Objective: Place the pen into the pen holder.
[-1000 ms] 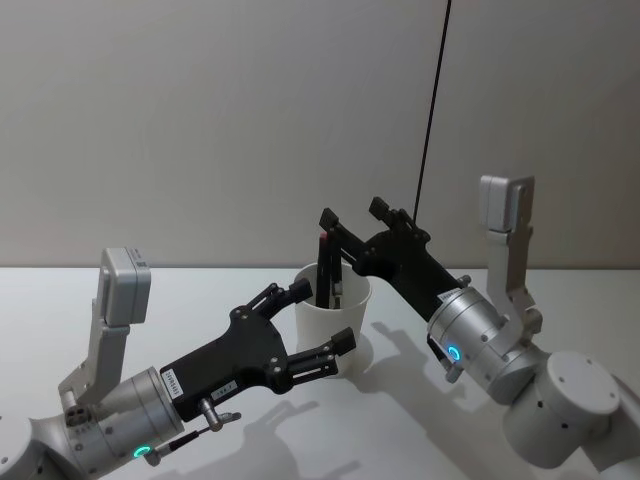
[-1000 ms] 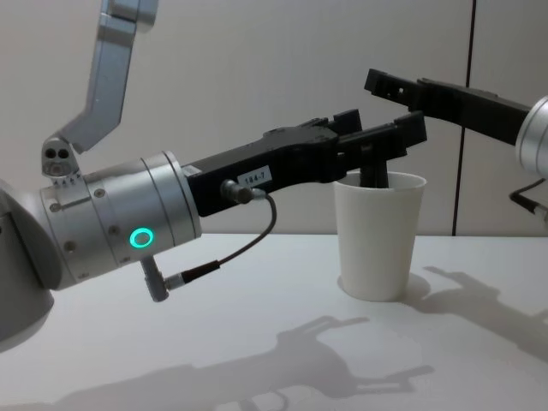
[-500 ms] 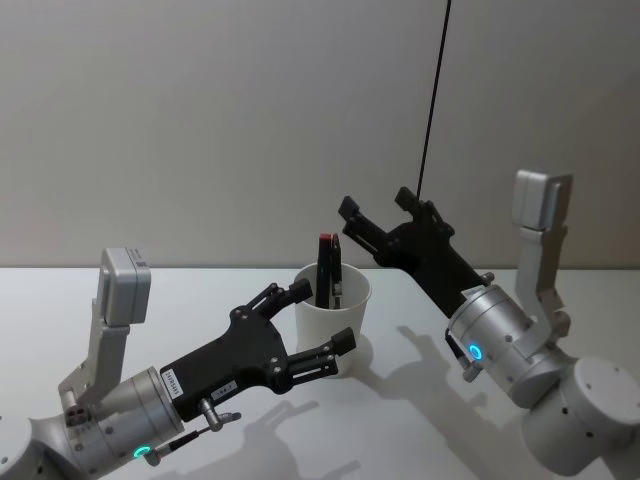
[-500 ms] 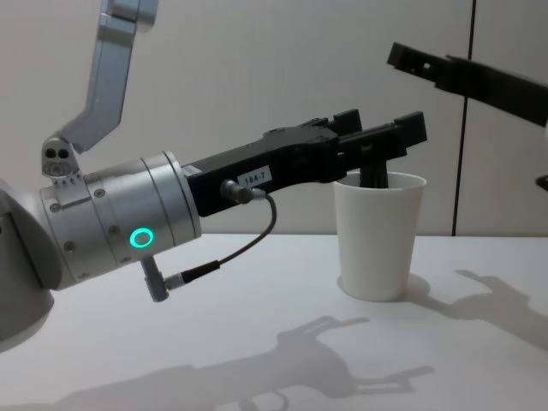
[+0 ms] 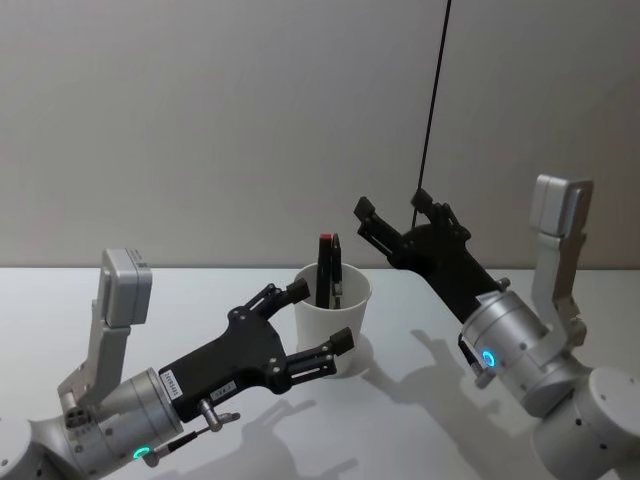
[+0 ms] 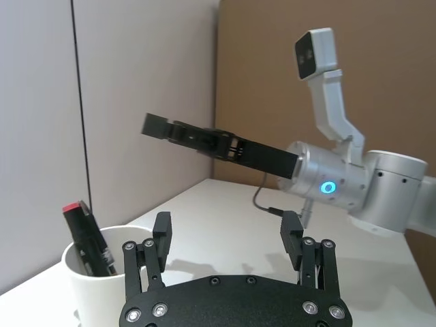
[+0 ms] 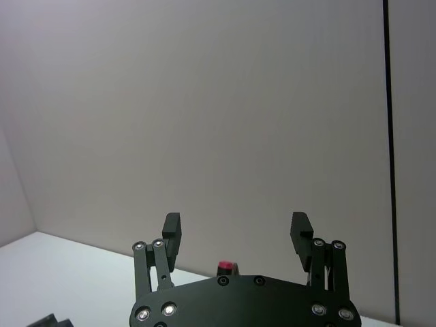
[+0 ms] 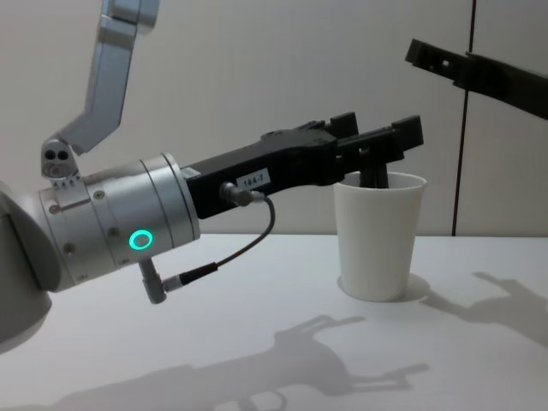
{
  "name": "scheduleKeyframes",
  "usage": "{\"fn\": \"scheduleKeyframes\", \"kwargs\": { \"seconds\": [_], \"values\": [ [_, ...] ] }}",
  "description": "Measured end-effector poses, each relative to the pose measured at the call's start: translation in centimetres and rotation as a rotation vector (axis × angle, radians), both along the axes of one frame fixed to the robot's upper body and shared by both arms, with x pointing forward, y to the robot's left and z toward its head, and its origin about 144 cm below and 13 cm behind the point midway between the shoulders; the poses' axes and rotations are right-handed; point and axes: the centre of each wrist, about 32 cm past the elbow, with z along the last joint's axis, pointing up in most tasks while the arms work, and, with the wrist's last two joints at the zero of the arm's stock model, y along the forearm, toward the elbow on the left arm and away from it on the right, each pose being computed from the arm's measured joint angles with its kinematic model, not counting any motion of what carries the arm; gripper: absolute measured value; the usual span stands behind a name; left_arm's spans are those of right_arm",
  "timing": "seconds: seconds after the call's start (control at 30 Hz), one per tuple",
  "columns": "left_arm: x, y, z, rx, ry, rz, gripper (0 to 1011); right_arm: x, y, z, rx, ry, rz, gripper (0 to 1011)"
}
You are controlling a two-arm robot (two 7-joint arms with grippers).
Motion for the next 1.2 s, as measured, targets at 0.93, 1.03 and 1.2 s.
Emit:
{"fn": "scheduleKeyframes", "kwargs": {
  "seconds": [0.93,1.03,1.2],
  "values": [
    [-2.7,0.7,-0.3,0.155,0.018,0.336,1001,-6.5,-0.6,-3.8,-0.175,0.080,-0.126,1001],
    [-2.9,0.8,-0.3,0.167,0.018,0.364,1001,-7.3,-0.6,-4.1,-0.196,0.087,-0.139,1001],
    [-3.5,0.9,-0.3,0.196,0.011,0.434,1001,-8.5,-0.7,-4.5,-0.228,0.097,-0.160,1001]
  ]
}}
